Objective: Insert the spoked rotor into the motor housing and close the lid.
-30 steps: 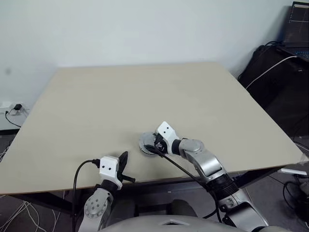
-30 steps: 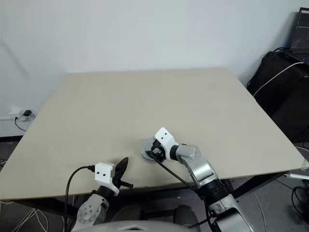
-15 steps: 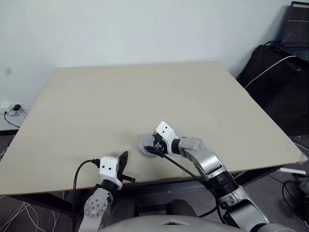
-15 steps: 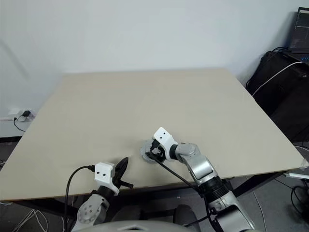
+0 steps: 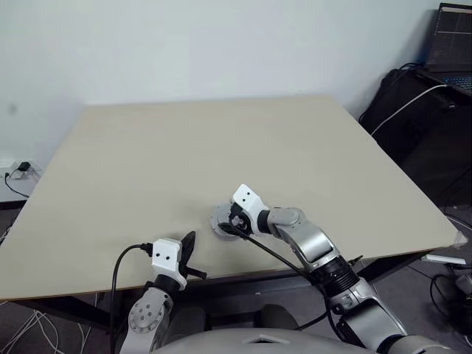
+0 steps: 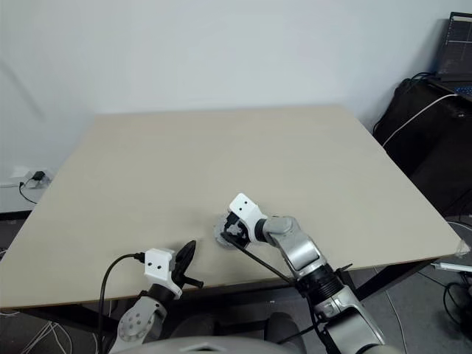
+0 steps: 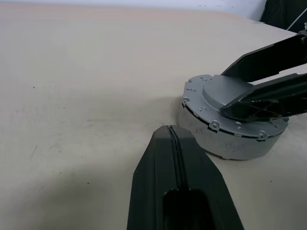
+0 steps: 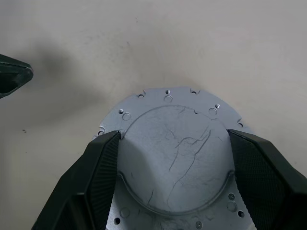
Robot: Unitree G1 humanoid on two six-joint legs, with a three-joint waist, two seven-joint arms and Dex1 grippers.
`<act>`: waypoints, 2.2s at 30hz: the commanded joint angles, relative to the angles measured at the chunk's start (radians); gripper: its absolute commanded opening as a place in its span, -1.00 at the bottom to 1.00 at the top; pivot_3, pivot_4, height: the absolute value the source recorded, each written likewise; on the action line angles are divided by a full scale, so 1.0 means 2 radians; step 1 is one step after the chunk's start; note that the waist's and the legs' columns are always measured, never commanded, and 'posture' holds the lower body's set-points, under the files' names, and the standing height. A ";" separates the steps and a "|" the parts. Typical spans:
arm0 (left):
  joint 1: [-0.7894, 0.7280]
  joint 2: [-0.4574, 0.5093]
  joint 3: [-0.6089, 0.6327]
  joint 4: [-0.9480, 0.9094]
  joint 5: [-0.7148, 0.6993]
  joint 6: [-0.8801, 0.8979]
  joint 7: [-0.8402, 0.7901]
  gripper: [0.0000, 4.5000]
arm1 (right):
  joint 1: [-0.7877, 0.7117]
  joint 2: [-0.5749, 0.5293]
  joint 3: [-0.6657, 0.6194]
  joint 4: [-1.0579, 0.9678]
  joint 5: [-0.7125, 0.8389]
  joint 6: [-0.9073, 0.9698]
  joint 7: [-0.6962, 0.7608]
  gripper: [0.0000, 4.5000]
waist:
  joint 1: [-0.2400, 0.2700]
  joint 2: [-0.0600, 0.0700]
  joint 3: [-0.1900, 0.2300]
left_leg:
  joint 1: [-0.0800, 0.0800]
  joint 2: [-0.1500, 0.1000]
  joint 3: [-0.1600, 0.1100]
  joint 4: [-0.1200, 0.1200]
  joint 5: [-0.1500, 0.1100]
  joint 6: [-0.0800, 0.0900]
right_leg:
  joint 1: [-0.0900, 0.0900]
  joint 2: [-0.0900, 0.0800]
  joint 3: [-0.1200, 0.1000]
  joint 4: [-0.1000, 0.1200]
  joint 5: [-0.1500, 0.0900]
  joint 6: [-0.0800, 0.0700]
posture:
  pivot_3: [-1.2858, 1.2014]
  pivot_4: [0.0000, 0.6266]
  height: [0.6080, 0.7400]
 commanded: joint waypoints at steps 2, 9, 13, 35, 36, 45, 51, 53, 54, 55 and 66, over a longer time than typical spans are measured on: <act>-0.006 0.000 0.000 -0.012 0.002 0.001 0.002 -1.00 | -0.014 -0.002 0.005 0.011 -0.012 0.031 -0.012 0.42 | 0.000 0.000 0.000 | 0.000 0.000 0.000 0.000 0.000 0.000 | 0.000 0.000 0.000 0.000 0.000 0.000 | 0.03 -1.00 1.00; -0.007 0.002 -0.001 -0.017 0.002 0.005 0.002 -1.00 | -0.021 -0.009 0.015 0.010 -0.009 0.054 -0.005 0.42 | 0.000 0.001 -0.001 | 0.000 0.000 0.000 0.000 0.000 0.000 | 0.000 0.000 0.000 0.000 0.000 0.000 | 0.03 -1.00 1.00; -0.007 0.002 -0.002 -0.021 0.003 0.009 0.002 -1.00 | -0.023 -0.020 0.030 0.005 -0.017 0.054 -0.004 0.42 | 0.000 0.001 -0.002 | 0.000 0.000 0.000 0.000 0.000 0.000 | 0.000 0.000 0.000 0.000 0.000 0.000 | 0.03 -1.00 1.00; -0.037 0.003 0.009 -0.044 0.018 0.054 0.026 -1.00 | -0.012 -0.044 0.036 -0.013 -0.003 0.059 0.001 0.42 | 0.009 0.002 -0.003 | 0.000 -0.001 0.000 0.000 -0.001 0.001 | 0.000 -0.001 0.000 -0.001 -0.001 0.001 | 0.03 -1.00 1.00; -0.046 0.003 0.014 -0.047 0.019 0.063 0.032 -1.00 | -0.012 -0.042 0.036 -0.012 -0.004 0.058 -0.003 0.42 | 0.009 0.002 -0.003 | 0.000 -0.001 0.000 0.000 -0.001 0.001 | 0.000 -0.001 0.000 -0.001 -0.001 0.001 | 0.03 -1.00 1.00; -0.171 0.036 0.047 -0.028 -0.031 0.186 -0.015 -1.00 | 0.000 -0.032 0.040 -0.009 -0.007 0.055 -0.017 0.42 | 0.007 0.001 -0.005 | 0.001 -0.001 0.000 0.000 0.000 0.001 | 0.001 0.000 0.000 0.000 0.000 0.002 | 0.03 -1.00 1.00; -0.262 0.071 0.045 0.032 -0.096 0.279 -0.128 -1.00 | 0.002 -0.028 0.040 -0.013 -0.006 0.057 -0.020 0.42 | 0.003 0.001 -0.005 | 0.001 -0.001 0.000 0.000 0.001 0.002 | 0.002 0.001 0.000 0.000 0.000 0.002 | 0.03 -1.00 1.00; -0.286 0.083 0.039 0.048 -0.107 0.299 -0.160 -1.00 | 0.004 -0.028 0.040 -0.016 -0.006 0.057 -0.021 0.42 | 0.001 0.001 -0.005 | 0.001 -0.001 0.000 0.000 0.001 0.002 | 0.002 0.002 0.000 0.000 0.000 0.002 | 0.03 -1.00 1.00; -0.297 0.088 0.036 0.054 -0.113 0.313 -0.175 -1.00 | 0.005 -0.028 0.039 -0.018 -0.006 0.058 -0.022 0.42 | 0.001 0.001 -0.005 | 0.001 -0.001 0.000 0.000 0.001 0.002 | 0.002 0.002 0.000 0.000 0.000 0.002 | 0.03 -1.00 1.00; -0.305 0.091 0.035 0.058 -0.118 0.324 -0.185 -1.00 | 0.006 -0.028 0.038 -0.020 -0.005 0.058 -0.022 0.42 | 0.000 0.001 -0.005 | 0.001 -0.001 0.000 0.000 0.001 0.002 | 0.002 0.002 0.000 0.000 0.000 0.002 | 0.03 -1.00 1.00; -0.353 0.107 -0.008 0.098 -0.109 0.392 -0.238 -1.00 | 0.017 -0.026 0.034 -0.032 -0.004 0.061 -0.034 0.42 | 0.000 0.001 -0.005 | 0.001 -0.001 0.000 0.000 0.001 0.002 | 0.002 0.002 0.001 -0.001 0.002 -0.001 | 0.03 -1.00 1.00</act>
